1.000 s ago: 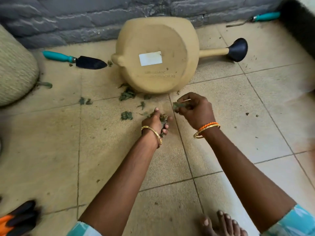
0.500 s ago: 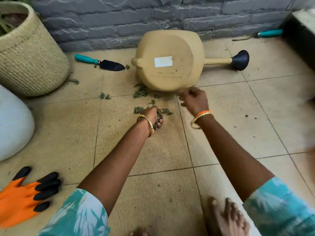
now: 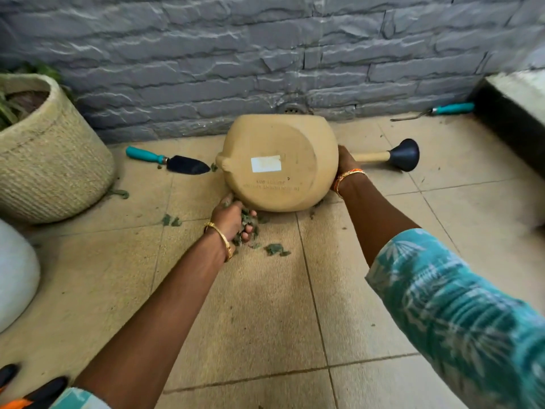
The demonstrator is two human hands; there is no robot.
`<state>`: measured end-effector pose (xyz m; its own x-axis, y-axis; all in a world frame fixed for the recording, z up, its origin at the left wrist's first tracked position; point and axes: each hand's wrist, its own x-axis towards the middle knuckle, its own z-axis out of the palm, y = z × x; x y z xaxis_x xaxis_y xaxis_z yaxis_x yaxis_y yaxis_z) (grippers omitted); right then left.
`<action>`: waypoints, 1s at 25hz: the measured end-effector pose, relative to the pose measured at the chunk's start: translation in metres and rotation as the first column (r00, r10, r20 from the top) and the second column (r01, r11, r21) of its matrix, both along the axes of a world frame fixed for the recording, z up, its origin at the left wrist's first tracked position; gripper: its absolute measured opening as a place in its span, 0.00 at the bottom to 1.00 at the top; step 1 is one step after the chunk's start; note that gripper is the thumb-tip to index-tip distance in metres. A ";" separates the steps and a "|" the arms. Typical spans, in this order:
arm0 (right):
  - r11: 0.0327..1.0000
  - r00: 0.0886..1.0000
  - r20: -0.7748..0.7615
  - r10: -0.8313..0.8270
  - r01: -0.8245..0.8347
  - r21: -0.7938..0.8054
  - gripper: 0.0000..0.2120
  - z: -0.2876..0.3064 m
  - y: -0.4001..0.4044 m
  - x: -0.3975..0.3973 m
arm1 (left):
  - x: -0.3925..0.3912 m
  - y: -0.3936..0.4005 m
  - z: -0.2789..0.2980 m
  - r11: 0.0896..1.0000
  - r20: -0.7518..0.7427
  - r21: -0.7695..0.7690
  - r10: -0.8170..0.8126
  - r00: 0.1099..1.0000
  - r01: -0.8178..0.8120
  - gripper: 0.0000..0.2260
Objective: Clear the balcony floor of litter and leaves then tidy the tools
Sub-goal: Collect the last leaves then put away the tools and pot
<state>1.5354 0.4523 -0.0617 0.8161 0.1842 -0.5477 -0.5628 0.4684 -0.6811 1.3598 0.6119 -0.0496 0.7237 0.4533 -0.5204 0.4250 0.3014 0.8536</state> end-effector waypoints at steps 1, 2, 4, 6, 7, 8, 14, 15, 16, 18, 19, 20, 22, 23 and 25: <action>1.000 1.000 0.002 -0.021 0.021 0.004 0.11 0.000 0.003 0.008 | 0.000 0.000 -0.001 1.000 0.015 -0.013 -0.009 1.000 0.010 0.20; 0.999 0.999 0.000 -0.050 0.050 -0.010 0.11 0.000 0.003 0.015 | 0.001 0.000 -0.001 1.000 0.036 -0.019 -0.015 0.999 0.016 0.20; 0.991 0.992 -0.002 -0.128 0.128 -0.045 0.10 0.000 -0.002 0.025 | 0.006 -0.002 0.002 1.000 0.083 -0.013 -0.026 0.996 0.027 0.23; 0.976 0.976 -0.008 -0.218 0.218 -0.027 0.09 0.001 -0.014 0.036 | 0.017 -0.007 0.011 0.999 0.114 -0.008 -0.052 0.992 0.053 0.24; 0.962 0.962 -0.015 -0.272 0.272 -0.005 0.08 -0.001 -0.024 0.042 | 0.022 -0.010 0.016 0.997 0.109 -0.014 -0.075 0.991 0.077 0.23; 0.945 0.945 -0.028 -0.327 0.327 0.010 0.08 0.000 -0.035 0.048 | 0.027 -0.016 0.020 0.994 0.092 -0.018 -0.109 0.990 0.111 0.20; 0.766 0.769 -0.067 -0.635 0.617 -0.177 0.11 -0.009 -0.116 0.068 | 0.024 -0.049 0.011 0.969 -0.082 0.046 -0.240 0.967 0.244 0.12; 0.730 0.736 -0.069 -0.674 0.650 -0.210 0.11 -0.010 -0.127 0.065 | 0.022 -0.052 0.008 0.967 -0.104 0.048 -0.242 0.965 0.248 0.11; 0.700 0.708 -0.069 -0.702 0.671 -0.245 0.11 -0.007 -0.135 0.060 | 0.020 -0.054 0.005 0.968 -0.126 0.054 -0.239 0.963 0.247 0.11; 0.673 0.684 -0.063 -0.727 0.691 -0.264 0.13 -0.001 -0.145 0.051 | 0.015 -0.054 0.000 0.970 -0.171 0.070 -0.217 0.961 0.231 0.10; 0.677 0.688 -0.066 -0.722 0.685 -0.267 0.15 0.000 -0.148 0.049 | 0.013 -0.053 -0.002 0.971 -0.192 0.078 -0.206 0.960 0.224 0.09; 0.684 0.691 -0.080 -0.718 0.679 -0.267 0.20 0.004 -0.149 0.044 | 0.010 -0.052 -0.002 0.972 -0.212 0.086 -0.195 0.958 0.217 0.09; 0.730 0.722 -0.113 -0.682 0.665 -0.155 0.26 0.004 -0.154 0.032 | 0.005 -0.050 -0.003 0.976 -0.248 0.092 -0.169 0.954 0.197 0.08; 0.769 0.758 -0.131 -0.639 0.635 -0.075 0.26 0.002 -0.153 0.022 | 0.001 -0.049 -0.003 0.977 -0.257 0.096 -0.158 0.953 0.188 0.09; 0.839 0.824 -0.196 -0.532 0.544 0.012 0.24 -0.004 -0.136 -0.007 | -0.005 -0.045 -0.005 0.979 -0.253 0.101 -0.146 0.957 0.176 0.12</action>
<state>1.5289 0.3163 -0.0658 0.6863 -0.2159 -0.6945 -0.3162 0.7714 -0.5523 1.3547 0.5670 -0.0550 0.6509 0.4119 -0.6377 0.6580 0.1128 0.7445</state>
